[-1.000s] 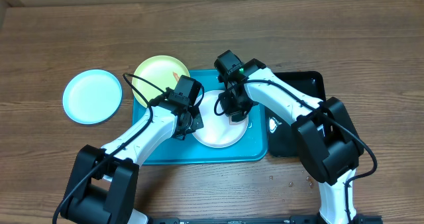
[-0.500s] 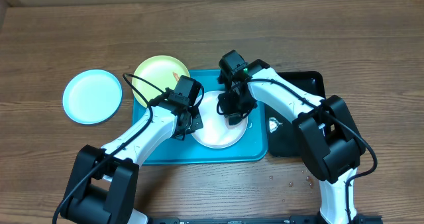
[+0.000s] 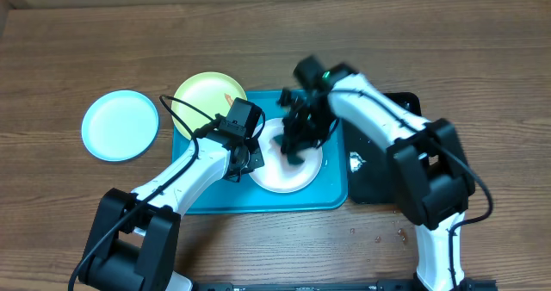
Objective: Clean dirty plates on tray and stack at the side
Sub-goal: 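Scrub the pink-white plate surface with the sponge in the right gripper, then carry the sponge back and drop it into the black tray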
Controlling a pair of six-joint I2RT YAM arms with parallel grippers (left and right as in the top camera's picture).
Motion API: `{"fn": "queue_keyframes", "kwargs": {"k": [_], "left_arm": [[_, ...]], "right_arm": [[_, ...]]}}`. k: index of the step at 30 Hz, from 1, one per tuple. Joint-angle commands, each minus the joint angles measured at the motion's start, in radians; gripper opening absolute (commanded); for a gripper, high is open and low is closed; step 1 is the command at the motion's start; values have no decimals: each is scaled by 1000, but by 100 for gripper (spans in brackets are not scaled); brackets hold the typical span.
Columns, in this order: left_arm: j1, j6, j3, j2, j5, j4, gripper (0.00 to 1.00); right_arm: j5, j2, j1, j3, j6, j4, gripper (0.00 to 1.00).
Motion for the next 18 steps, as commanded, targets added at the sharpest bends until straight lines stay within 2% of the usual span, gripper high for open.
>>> {"fn": "queue_keyframes", "kwargs": {"k": [1,6,12,18], "left_arm": [[2,20,2,8,3,0,5],[2,20,2,8,4,0,5],[2,24,2,8,4,-2,6],[1,24,2,8,4,-1,6]], "right_arm": [[-33,-43,-63,107,-73,-72,4],[74,-61,-148,153,-87,-203,4],[309,-61,-263,150,-77,-327,4],[510,-61,-344,108,47,-327,4]]}}
